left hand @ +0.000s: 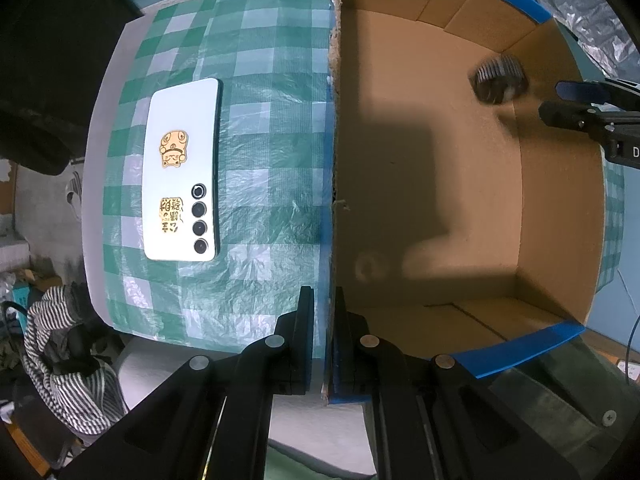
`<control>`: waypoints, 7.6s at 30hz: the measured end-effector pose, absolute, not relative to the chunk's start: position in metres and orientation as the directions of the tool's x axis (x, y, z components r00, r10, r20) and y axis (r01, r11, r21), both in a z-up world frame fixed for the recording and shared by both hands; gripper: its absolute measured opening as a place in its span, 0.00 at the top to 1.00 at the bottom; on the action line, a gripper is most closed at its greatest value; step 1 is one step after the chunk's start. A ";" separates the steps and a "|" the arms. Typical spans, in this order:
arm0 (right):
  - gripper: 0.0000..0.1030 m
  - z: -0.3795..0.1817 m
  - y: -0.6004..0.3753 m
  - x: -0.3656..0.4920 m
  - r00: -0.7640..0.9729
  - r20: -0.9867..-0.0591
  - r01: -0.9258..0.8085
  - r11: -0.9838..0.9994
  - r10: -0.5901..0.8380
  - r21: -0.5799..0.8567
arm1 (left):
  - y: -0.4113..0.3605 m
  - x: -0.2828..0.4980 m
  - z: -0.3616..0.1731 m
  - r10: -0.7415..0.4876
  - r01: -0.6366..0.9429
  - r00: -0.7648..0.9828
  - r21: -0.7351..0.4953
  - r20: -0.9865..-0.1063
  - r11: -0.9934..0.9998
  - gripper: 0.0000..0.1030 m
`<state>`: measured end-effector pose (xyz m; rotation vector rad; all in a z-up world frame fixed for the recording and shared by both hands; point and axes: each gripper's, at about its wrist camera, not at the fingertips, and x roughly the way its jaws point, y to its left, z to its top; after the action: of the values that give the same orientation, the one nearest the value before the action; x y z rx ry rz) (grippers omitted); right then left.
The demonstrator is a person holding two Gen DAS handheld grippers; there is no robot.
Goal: Organize rigid objects
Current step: 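Carry the silver puck into the box and release it with the right gripper, then move the right gripper back over the green metal canister, then close the right gripper on the green canister and lift it, then carry the green canister into the box and release it with the right gripper, then move the right gripper back over the white square charger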
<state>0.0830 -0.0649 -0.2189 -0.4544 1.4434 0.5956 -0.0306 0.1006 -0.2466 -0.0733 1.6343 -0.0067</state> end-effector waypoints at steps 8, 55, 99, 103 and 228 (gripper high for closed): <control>0.33 -0.196 -0.071 0.082 0.075 -0.986 -0.618 0.784 0.146 0.068 | 0.098 -0.032 -0.247 -0.047 -0.045 -0.061 -0.044 -0.997 0.998 0.93; 0.32 -0.251 -0.184 0.089 0.013 -1.000 -0.394 0.919 0.020 0.014 | 0.096 -0.037 -0.235 -0.031 -0.031 -0.031 -0.031 -0.999 0.999 0.93; 0.57 -0.249 -0.169 0.086 -0.001 -1.000 -0.449 0.893 0.030 0.027 | 0.098 -0.036 -0.236 -0.035 -0.034 -0.037 -0.033 -0.999 0.999 0.93; 0.57 -0.233 -0.167 0.085 0.019 -0.999 -0.453 0.891 0.036 0.023 | 0.098 -0.036 -0.236 -0.035 -0.034 -0.037 -0.034 -0.999 0.999 0.93; 0.40 -0.206 -0.268 0.067 0.032 -0.999 -0.171 0.985 0.038 0.032 | 0.092 -0.037 -0.236 -0.035 -0.018 -0.041 -0.035 -0.999 0.999 0.93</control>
<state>0.0672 -0.2681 -0.2059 -0.1069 1.5317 0.1615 -0.0373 0.0918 -0.2356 -0.0411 1.6116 -0.0141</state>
